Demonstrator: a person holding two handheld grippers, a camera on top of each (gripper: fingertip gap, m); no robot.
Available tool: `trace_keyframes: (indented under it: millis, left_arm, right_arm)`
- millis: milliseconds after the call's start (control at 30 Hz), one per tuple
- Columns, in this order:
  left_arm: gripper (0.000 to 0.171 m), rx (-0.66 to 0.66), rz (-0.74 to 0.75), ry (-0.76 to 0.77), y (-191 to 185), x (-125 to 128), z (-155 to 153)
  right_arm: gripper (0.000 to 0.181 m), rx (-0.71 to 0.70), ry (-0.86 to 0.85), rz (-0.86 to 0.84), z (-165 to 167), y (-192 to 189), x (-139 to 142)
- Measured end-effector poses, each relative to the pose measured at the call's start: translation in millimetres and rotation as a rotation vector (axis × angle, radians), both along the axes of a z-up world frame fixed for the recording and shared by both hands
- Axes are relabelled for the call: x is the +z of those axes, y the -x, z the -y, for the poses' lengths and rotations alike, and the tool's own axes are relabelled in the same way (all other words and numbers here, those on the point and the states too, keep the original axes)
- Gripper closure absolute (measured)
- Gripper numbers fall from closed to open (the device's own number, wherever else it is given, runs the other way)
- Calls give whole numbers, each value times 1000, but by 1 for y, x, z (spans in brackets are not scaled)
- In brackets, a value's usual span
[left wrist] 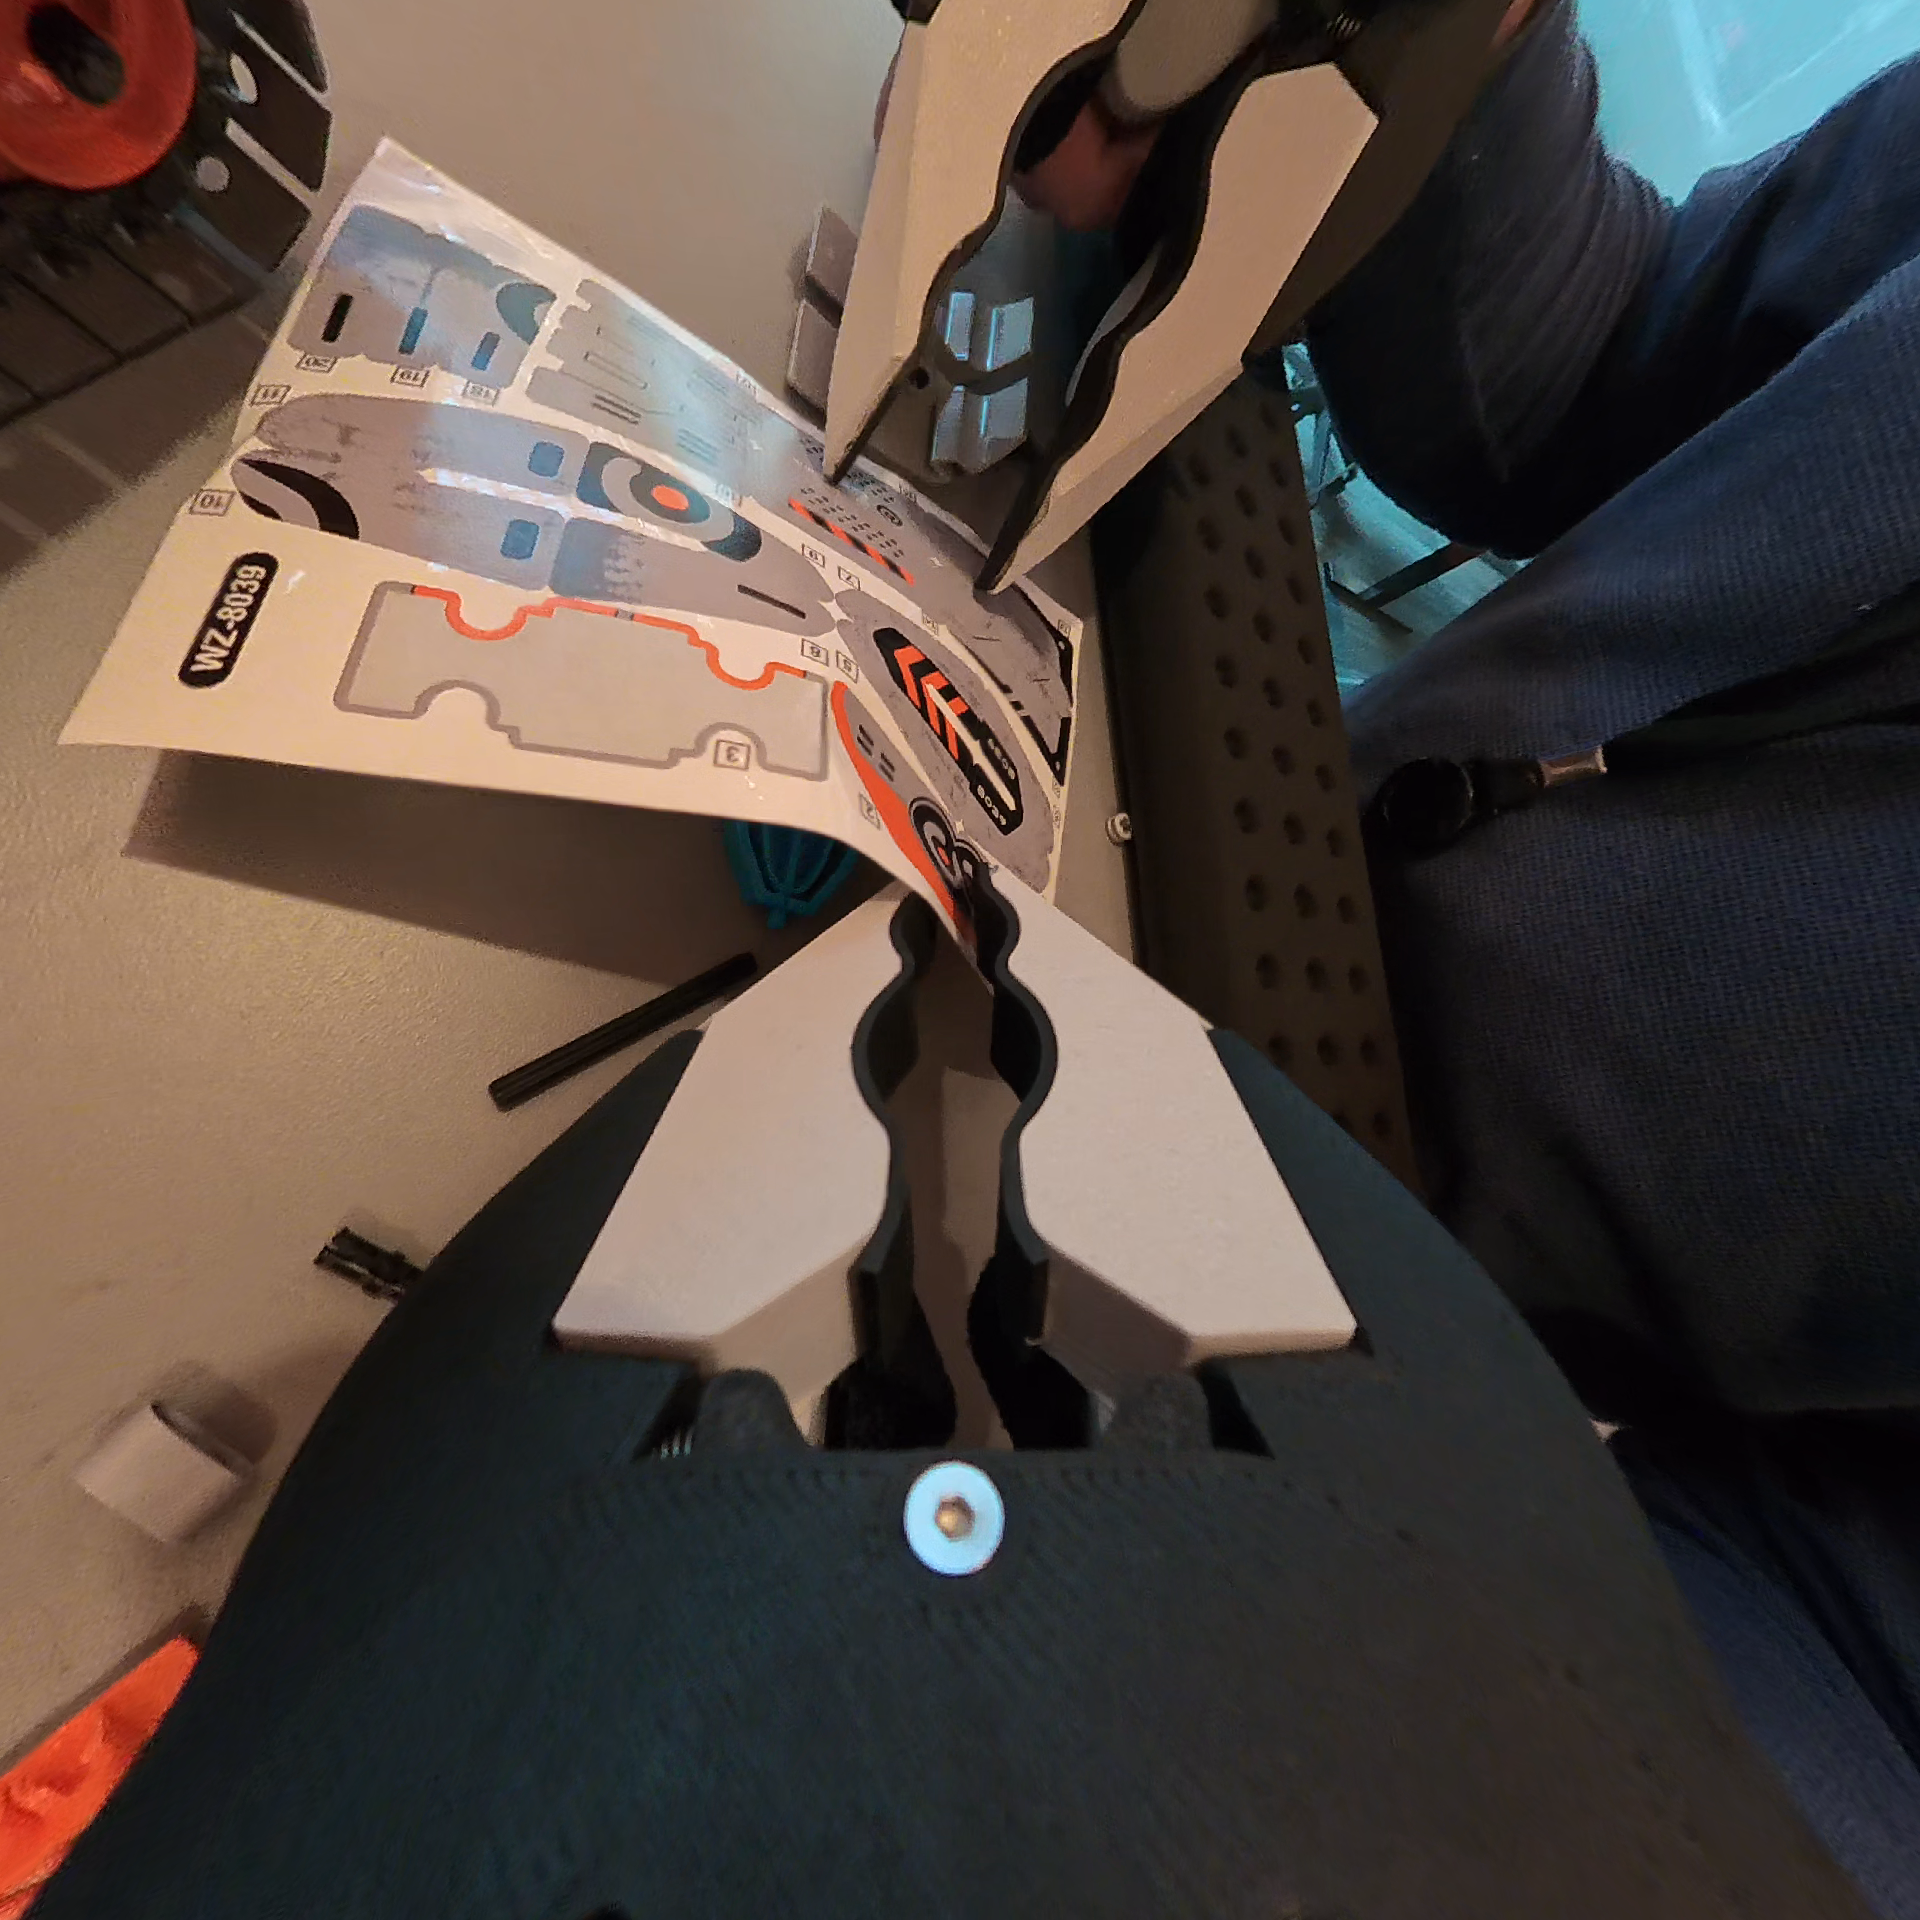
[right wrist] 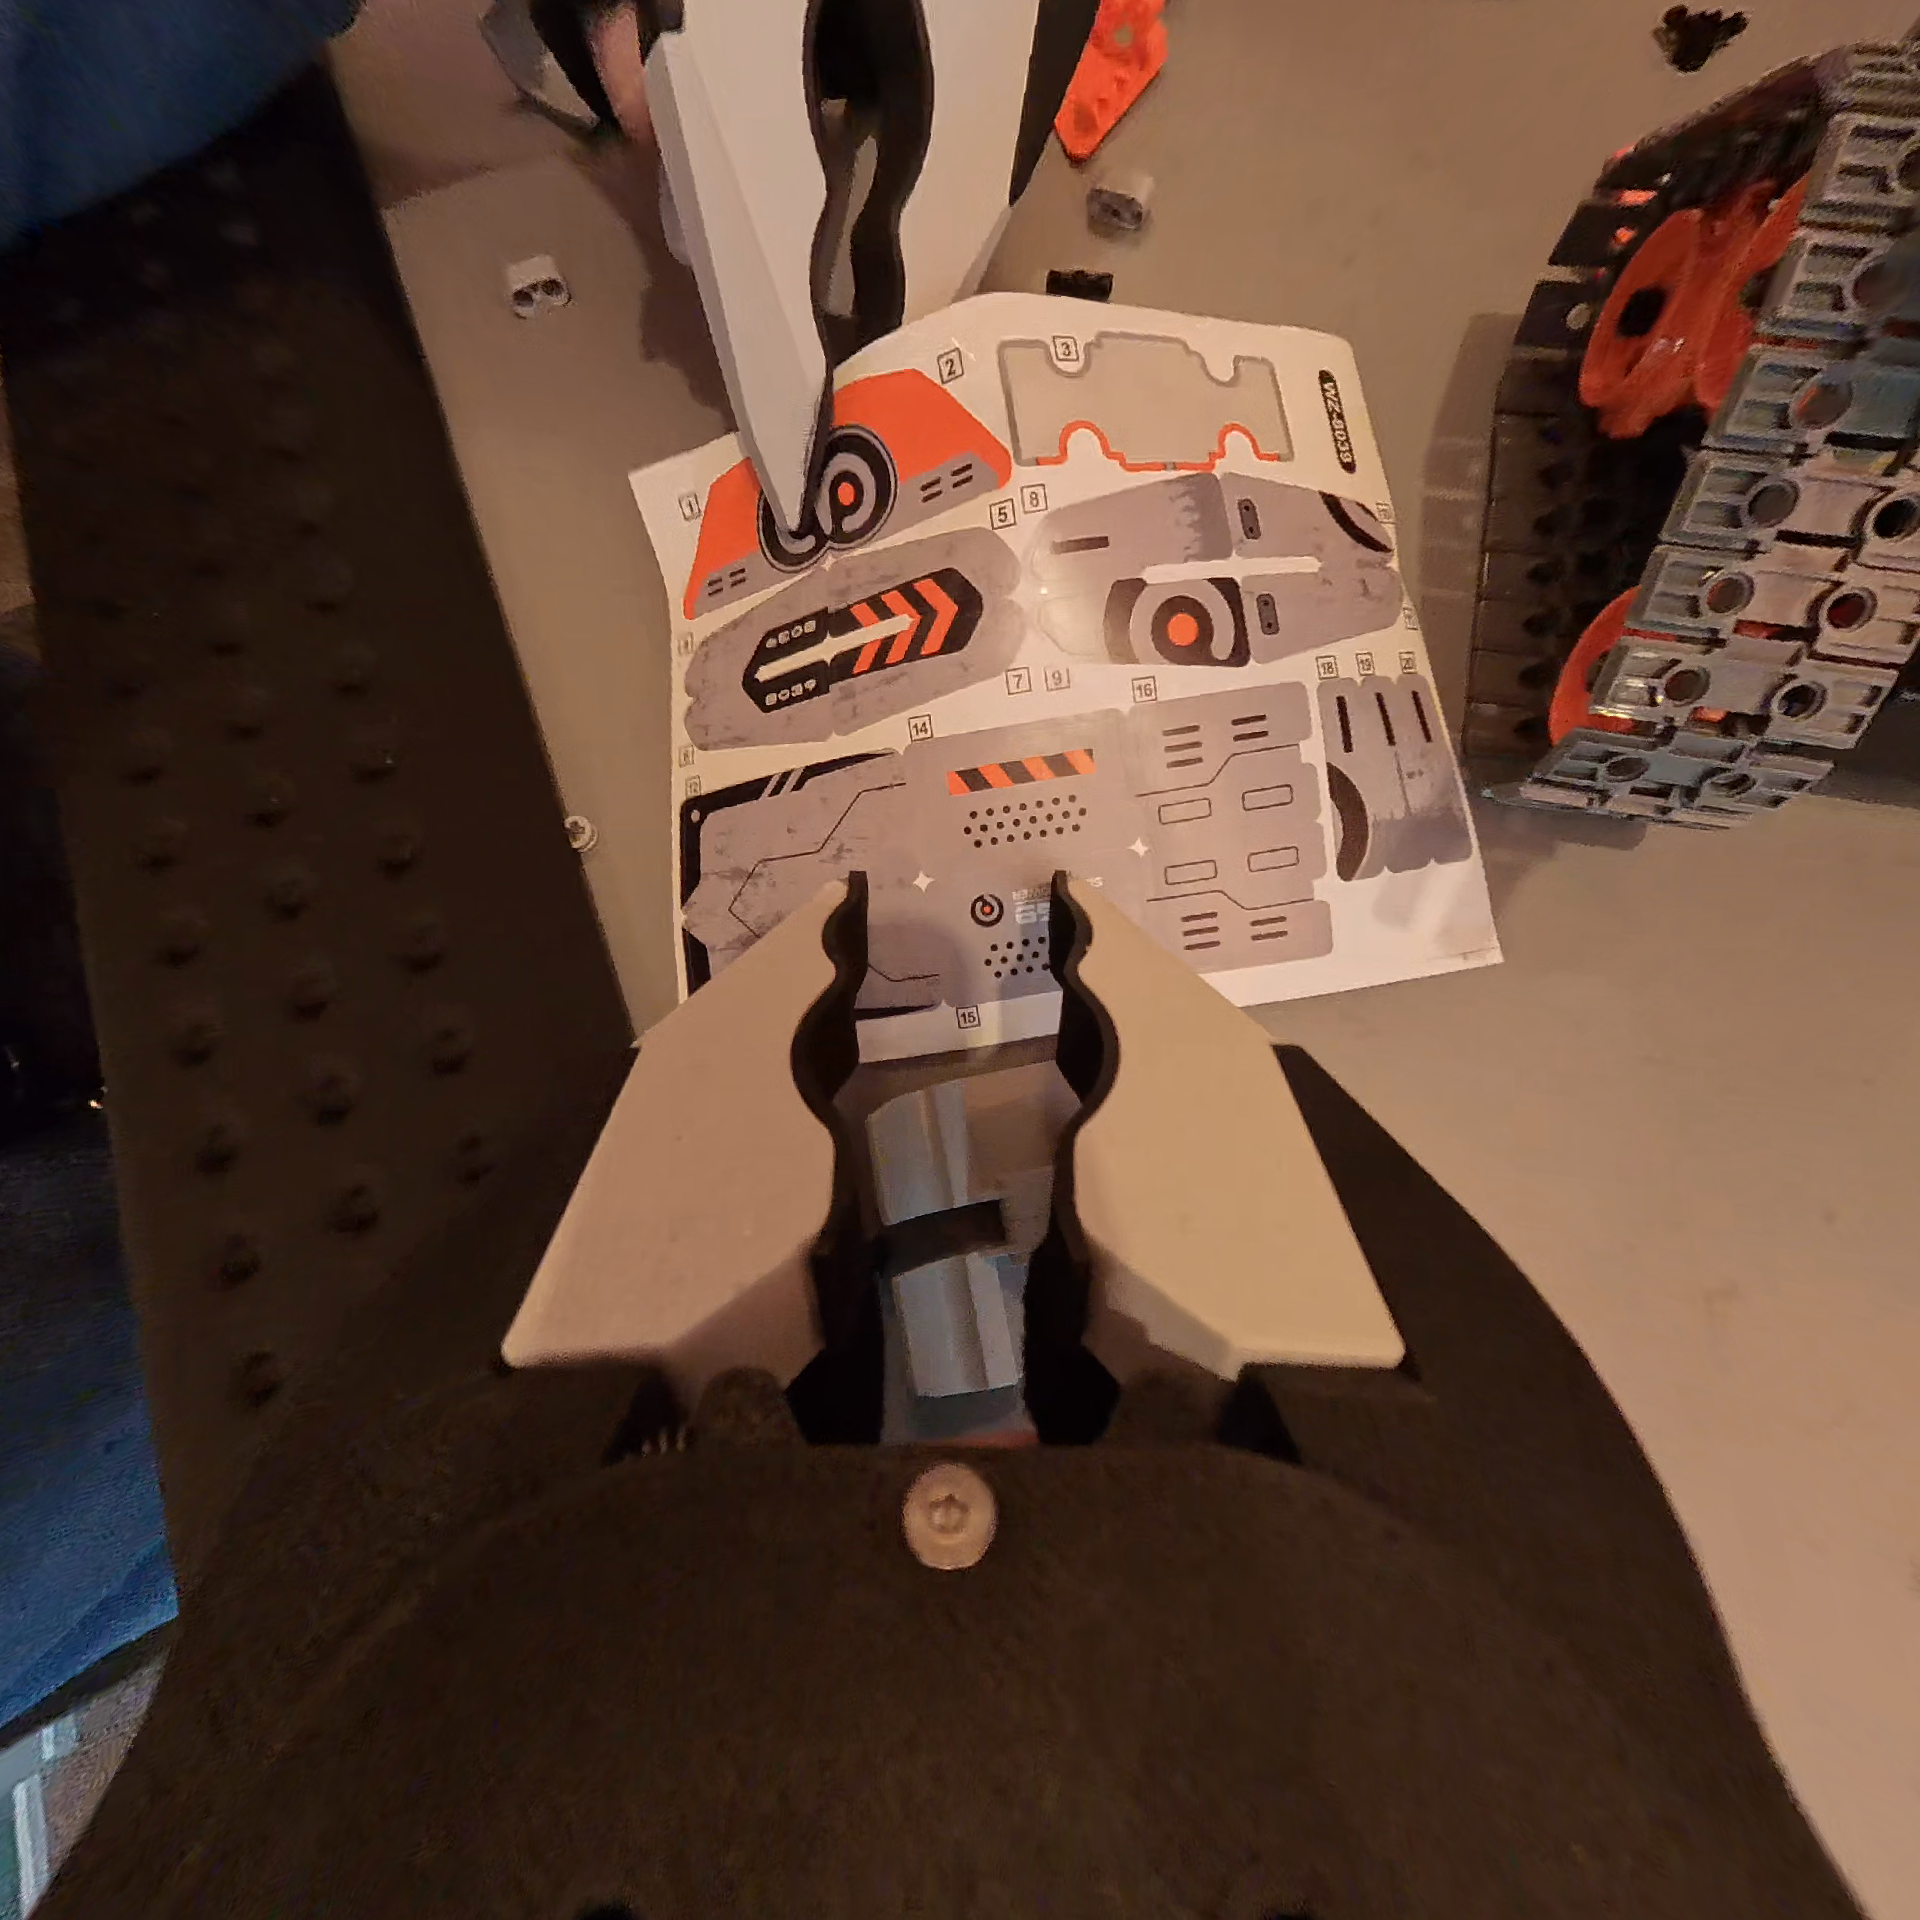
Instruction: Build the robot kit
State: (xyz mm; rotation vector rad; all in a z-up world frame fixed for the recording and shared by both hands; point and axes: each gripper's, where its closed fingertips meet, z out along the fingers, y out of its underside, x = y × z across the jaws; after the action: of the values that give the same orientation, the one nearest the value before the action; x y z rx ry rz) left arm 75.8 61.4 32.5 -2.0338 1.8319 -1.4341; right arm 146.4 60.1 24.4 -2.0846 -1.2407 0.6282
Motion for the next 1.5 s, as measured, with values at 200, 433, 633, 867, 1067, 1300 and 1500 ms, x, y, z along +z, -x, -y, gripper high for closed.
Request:
trace_keyframes:
  millis: [200, 433, 633, 867, 1067, 1300, 1500]
  left_arm:
    - [171, 17, 7, 3, 2, 1, -4]
    - [164, 6, -3, 33, 4, 0, 0]
    - [154, -9, 54, 74, -7, 9, 5]
    - [167, -24, 95, 91, -14, 16, 11]
    - [171, -26, 78, 82, -13, 13, 11]
    - [171, -17, 141, 115, -21, 25, 11]
    - [171, -50, 176, 125, -27, 32, 19]
  right_arm:
    - [145, -39, -13, -67, 1, -7, 13]
    - [149, -20, 10, -60, 14, -8, 8]
    - [150, -3, 22, 1, 17, -4, -6]
    - [151, -12, 17, -14, 15, -3, -5]
    - [151, -17, -13, -17, 14, -3, -2]
    - [154, -23, -73, -51, 14, 2, 8]
    - [156, -29, -83, -62, 13, 6, 10]
